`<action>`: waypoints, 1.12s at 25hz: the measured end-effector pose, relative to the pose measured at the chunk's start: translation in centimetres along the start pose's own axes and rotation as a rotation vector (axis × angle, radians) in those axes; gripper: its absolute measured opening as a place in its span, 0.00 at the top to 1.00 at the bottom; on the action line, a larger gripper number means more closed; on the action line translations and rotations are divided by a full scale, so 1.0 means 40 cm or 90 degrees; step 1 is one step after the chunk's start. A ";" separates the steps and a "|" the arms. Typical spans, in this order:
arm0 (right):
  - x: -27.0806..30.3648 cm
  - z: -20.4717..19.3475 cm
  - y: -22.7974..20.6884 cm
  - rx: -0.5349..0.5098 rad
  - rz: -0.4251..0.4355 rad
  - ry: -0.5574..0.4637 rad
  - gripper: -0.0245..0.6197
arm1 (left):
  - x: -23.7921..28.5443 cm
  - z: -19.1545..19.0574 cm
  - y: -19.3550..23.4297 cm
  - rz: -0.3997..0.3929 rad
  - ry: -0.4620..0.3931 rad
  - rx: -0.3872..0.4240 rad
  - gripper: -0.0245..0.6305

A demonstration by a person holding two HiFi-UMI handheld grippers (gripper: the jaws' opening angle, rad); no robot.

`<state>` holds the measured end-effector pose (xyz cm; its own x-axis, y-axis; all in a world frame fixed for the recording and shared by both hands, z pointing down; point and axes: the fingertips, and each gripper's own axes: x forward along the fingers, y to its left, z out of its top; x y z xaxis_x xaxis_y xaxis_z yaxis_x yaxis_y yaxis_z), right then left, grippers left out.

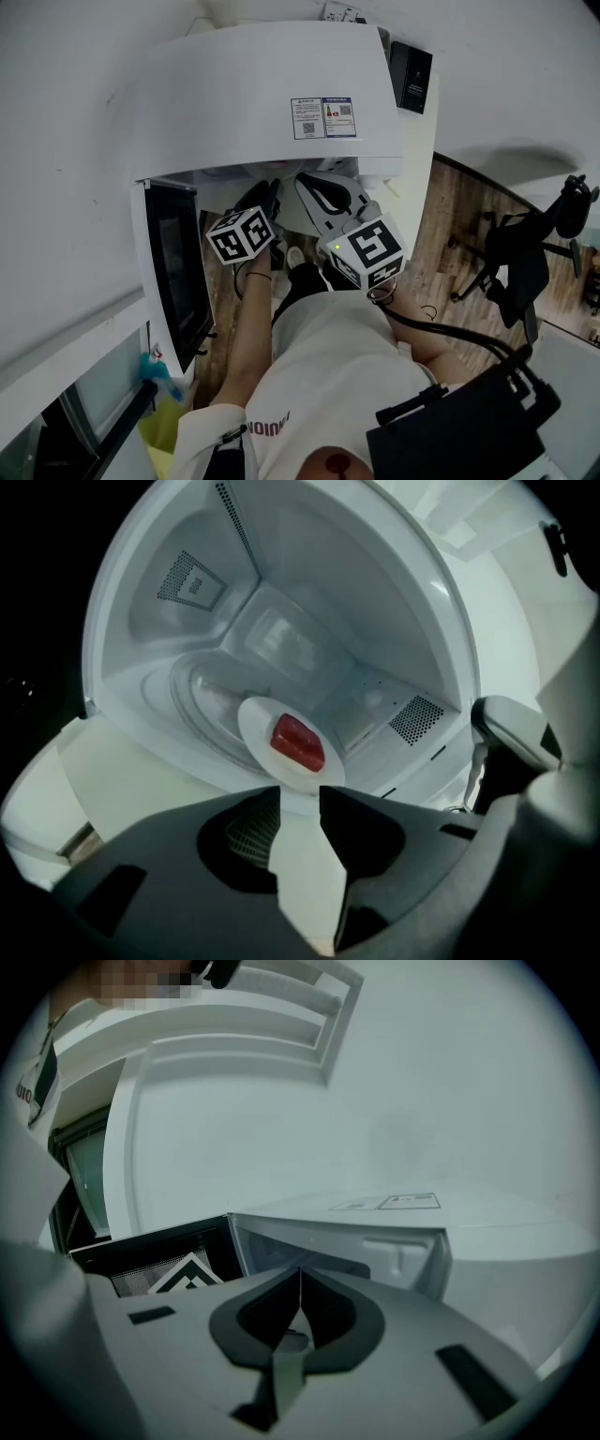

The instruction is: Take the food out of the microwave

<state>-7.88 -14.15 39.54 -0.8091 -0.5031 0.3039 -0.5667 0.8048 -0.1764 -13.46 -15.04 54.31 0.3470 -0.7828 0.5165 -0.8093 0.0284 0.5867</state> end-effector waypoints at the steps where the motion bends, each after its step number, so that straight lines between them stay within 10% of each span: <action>1: 0.001 0.000 0.000 0.000 0.000 0.001 0.93 | 0.001 0.001 0.000 -0.001 0.000 -0.003 0.77; 28: 0.017 -0.001 -0.004 0.000 -0.002 0.012 0.93 | 0.025 0.020 -0.006 -0.073 -0.014 -0.174 0.77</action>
<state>-8.35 -14.60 39.79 -0.8040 -0.4994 0.3227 -0.5693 0.8031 -0.1757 -13.29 -16.33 54.21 0.4154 -0.8039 0.4257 -0.6068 0.1038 0.7880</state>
